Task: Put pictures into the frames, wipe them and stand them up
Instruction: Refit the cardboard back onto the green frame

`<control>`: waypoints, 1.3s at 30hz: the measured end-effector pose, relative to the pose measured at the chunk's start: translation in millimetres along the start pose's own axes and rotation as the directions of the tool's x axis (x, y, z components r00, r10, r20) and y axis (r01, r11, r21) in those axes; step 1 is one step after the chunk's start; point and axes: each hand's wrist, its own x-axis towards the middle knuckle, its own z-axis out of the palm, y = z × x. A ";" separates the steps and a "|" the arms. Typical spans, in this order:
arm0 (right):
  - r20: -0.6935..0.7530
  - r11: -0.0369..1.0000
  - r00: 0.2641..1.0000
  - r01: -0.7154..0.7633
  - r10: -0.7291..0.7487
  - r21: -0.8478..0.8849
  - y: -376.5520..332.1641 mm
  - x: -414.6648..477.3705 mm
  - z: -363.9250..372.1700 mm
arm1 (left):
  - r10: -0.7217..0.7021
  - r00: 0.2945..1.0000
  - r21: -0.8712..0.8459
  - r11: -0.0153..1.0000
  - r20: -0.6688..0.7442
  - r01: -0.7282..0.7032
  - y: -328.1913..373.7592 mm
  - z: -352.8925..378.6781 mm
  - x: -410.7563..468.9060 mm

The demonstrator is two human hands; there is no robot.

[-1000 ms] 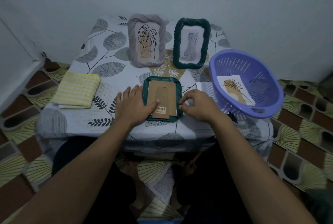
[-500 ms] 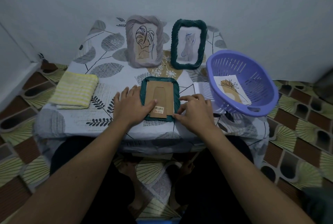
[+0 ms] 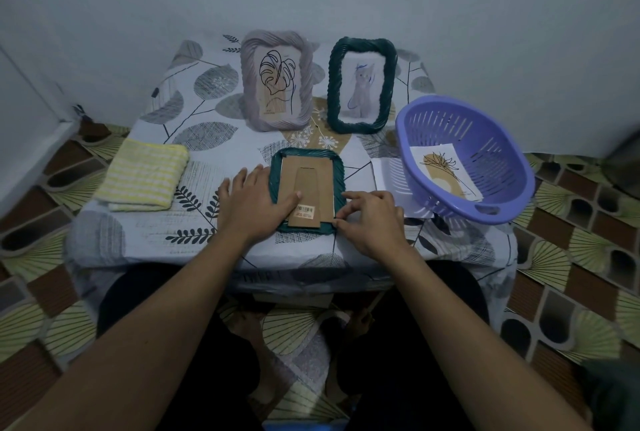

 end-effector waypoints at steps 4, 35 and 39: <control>-0.010 0.996 0.999 0.043 -0.044 -0.077 -0.2 2.3 -1.6 | 0.001 1.000 0.000 1.000 0.000 -0.001 -0.1 0.2 0.2; 0.028 0.976 0.999 0.031 -0.038 0.217 -11.0 39.6 22.8 | -0.037 0.999 -0.119 0.992 -0.007 0.036 0.7 -5.1 0.8; 0.029 0.983 0.999 0.018 -0.024 0.185 -15.3 41.6 22.5 | -0.067 0.998 -0.193 0.979 -0.002 0.065 1.6 -8.1 0.3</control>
